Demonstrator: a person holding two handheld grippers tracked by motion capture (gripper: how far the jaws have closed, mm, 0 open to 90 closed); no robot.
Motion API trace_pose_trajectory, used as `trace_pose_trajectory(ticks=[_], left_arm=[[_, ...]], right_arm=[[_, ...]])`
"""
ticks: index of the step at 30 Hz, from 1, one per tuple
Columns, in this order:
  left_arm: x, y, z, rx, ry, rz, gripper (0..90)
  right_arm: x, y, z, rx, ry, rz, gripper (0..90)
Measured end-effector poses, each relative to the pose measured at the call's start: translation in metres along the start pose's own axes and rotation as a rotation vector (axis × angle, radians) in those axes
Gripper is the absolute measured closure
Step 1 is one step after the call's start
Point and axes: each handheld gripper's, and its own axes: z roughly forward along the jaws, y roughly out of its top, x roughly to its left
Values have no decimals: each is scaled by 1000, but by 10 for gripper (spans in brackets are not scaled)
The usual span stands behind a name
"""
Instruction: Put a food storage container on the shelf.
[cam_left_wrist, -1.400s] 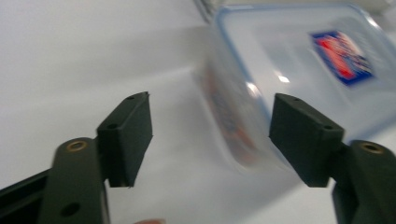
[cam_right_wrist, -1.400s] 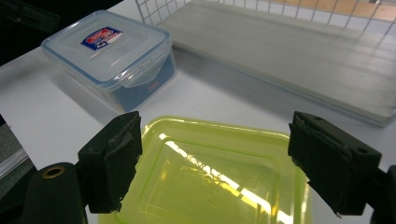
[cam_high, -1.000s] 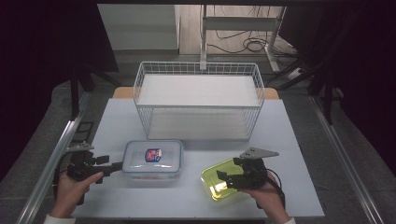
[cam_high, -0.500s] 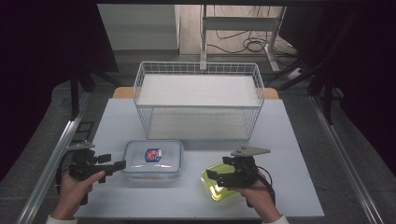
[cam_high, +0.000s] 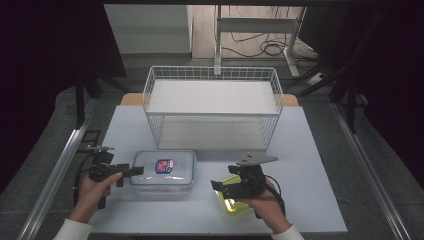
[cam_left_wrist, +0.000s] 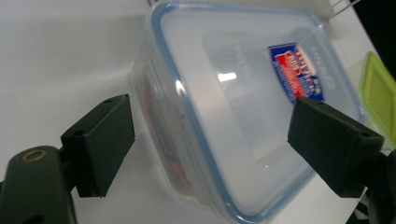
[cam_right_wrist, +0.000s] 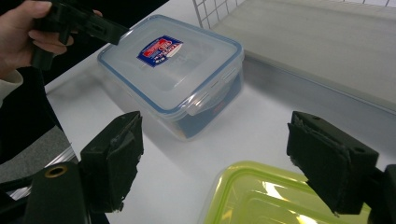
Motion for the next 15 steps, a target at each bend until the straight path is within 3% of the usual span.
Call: trace_pose_trajectory(ticks=[4,8,9,10,15], left_arm=[[-1,0,7,34,-12,19,158],[3,1,13,36,-65,-11,165],[4,2,14,40,-75,-12,175],[4,2,15,39,-82,-19,180],[6,2,14,40,-89,-28,194]], right_arm=[[4,3,6,10,13,-3,192],[7,7,12,17,21,-9,192],[8,8,14,16,31,-5,192],[9,11,18,14,82,36,192],[11,17,25,16,74,45,192]])
